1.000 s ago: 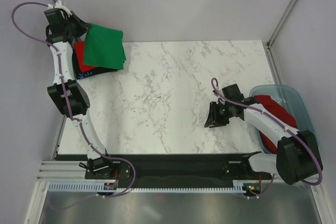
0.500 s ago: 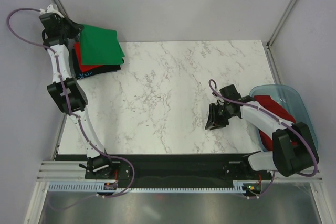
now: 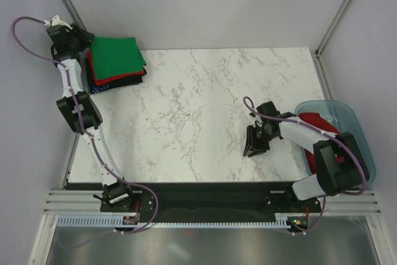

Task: Fold and stack the t-shirts
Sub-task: Neatly place the folded tshirt to the corner, then reset both grippers

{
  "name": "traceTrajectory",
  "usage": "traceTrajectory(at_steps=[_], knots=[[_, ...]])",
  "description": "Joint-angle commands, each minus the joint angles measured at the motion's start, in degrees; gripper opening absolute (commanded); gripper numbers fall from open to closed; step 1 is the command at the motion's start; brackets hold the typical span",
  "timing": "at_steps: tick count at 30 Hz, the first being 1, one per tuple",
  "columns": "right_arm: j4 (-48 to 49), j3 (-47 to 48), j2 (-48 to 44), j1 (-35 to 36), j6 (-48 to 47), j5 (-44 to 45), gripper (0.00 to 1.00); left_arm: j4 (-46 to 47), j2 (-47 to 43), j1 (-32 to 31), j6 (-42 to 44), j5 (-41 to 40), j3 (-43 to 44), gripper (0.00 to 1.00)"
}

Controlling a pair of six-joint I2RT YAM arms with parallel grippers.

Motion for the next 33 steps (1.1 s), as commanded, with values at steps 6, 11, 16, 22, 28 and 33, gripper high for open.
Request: traceTrajectory(at_steps=[6, 11, 16, 22, 28, 33], knots=[[0.71, 2.61, -1.81, -0.06, 1.12, -0.39, 0.33, 1.36, -1.88, 2.03, -4.52, -3.65, -2.55, 0.91], [-0.78, 1.47, -8.65, 0.38, 2.35, -0.48, 0.34, 5.04, -8.63, 2.82, -12.50, 0.47, -14.22, 0.95], [-2.46, 0.59, -13.41, 0.55, 2.96, -0.74, 0.35, 15.54, -15.31, 4.49, -23.39, 7.41, -33.41, 0.95], [-3.42, 0.67, -17.80, 1.25, 4.19, -0.83, 0.36, 34.56, -28.85, 6.77, -33.68, 8.30, -61.21, 0.96], [-5.01, 1.29, -20.71, 2.48, 4.63, -0.92, 0.36, 41.60, -44.82, 10.99, -35.28, 0.23, -81.17, 0.96], [-4.66, 1.55, -21.23, 3.71, 5.60, -1.27, 0.37, 40.57, -55.48, 12.58, -37.22, -4.17, -90.34, 0.96]])
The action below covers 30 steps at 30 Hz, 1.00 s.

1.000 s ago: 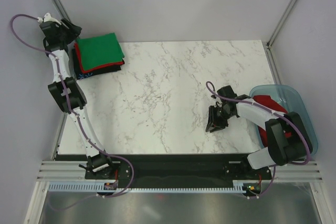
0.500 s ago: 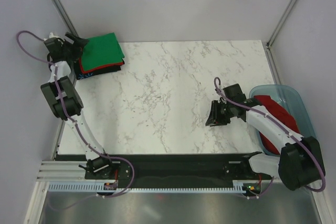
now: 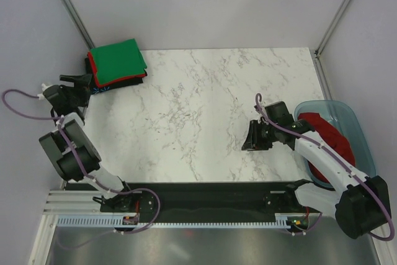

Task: Fold and stack the t-shirts
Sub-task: Reset both grippers

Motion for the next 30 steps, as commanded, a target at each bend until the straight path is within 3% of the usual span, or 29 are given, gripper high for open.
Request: traceTrajectory(at_steps=[1, 4, 6, 10, 13, 17, 20, 26, 30], knots=[[-0.44, 1.11, -1.19, 1.33, 1.40, -0.75, 0.38, 3.32, -9.04, 2.29, -6.27, -7.45, -5.45, 0.96], [0.61, 0.94, -1.46, 1.86, 2.19, -0.57, 0.39, -0.11, -18.44, 2.20, -7.94, -8.52, -12.13, 0.95], [1.49, 0.77, -1.19, 2.21, 2.55, -0.74, 0.42, -3.53, -23.54, 2.28, -6.46, -4.33, -14.52, 0.95], [4.74, -0.11, -0.23, 3.18, 3.86, -0.92, 0.60, -12.68, -31.89, 1.76, 1.97, 4.04, -19.52, 0.93], [8.17, -0.64, 1.61, 4.41, 5.36, -1.01, 0.68, -16.37, -39.28, -3.93, 7.07, 6.16, -23.67, 0.93], [13.17, -0.47, 4.43, 7.22, 8.42, -0.31, 0.77, -28.57, -42.46, -22.96, 17.18, 1.44, -20.52, 0.93], [15.03, 0.15, 6.10, 10.29, 10.01, 0.83, 0.80, -31.32, -42.90, -32.14, 22.02, -0.86, -17.53, 0.92], [18.02, -0.73, 5.14, 14.87, 13.62, 4.87, 0.86, -39.84, -36.06, -62.27, 36.51, -1.75, -11.46, 0.91], [18.90, -3.01, 1.54, 15.05, 14.94, 6.63, 0.88, -46.52, -35.07, -67.41, 37.94, -2.80, -9.97, 0.90]])
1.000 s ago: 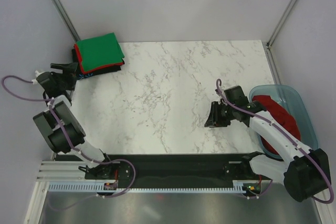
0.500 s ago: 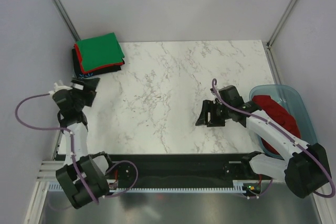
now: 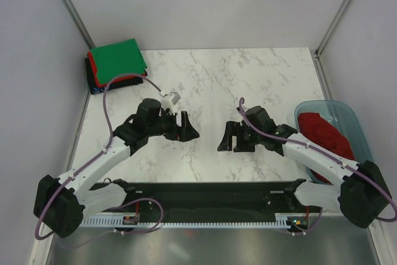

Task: Fold and stack the t-shirts
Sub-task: Reset both grippers

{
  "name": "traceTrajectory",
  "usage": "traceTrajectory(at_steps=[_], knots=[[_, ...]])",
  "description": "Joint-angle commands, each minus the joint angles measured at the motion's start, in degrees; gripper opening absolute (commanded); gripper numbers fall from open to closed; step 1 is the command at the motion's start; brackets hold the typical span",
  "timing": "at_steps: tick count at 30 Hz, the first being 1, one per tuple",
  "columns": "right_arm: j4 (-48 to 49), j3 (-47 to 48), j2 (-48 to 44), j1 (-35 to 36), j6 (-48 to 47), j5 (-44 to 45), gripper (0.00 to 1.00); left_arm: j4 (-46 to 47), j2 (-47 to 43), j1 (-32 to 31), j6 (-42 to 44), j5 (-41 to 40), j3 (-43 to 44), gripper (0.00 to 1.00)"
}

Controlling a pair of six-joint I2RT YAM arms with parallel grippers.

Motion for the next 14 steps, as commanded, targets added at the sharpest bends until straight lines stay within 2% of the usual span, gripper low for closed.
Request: traceTrajectory(at_steps=[1, 6, 9, 14], knots=[[2.84, -1.51, -4.67, 0.31, 2.48, 3.31, 0.88, -10.44, -0.71, -1.58, 6.57, -0.71, 1.95, 0.90], [2.75, -3.96, -9.42, 0.31, 3.45, 5.42, 0.90, -14.41, -12.02, -2.19, 5.35, 0.79, -2.96, 0.89], [3.97, -5.63, -12.06, 0.23, 4.24, 7.88, 0.93, -16.08, -17.04, -4.56, 4.46, 1.14, -2.89, 0.89], [7.49, -6.70, -12.16, 0.31, 6.61, 12.18, 0.93, -18.45, -22.68, -5.71, 3.50, -2.72, -2.18, 0.89]])
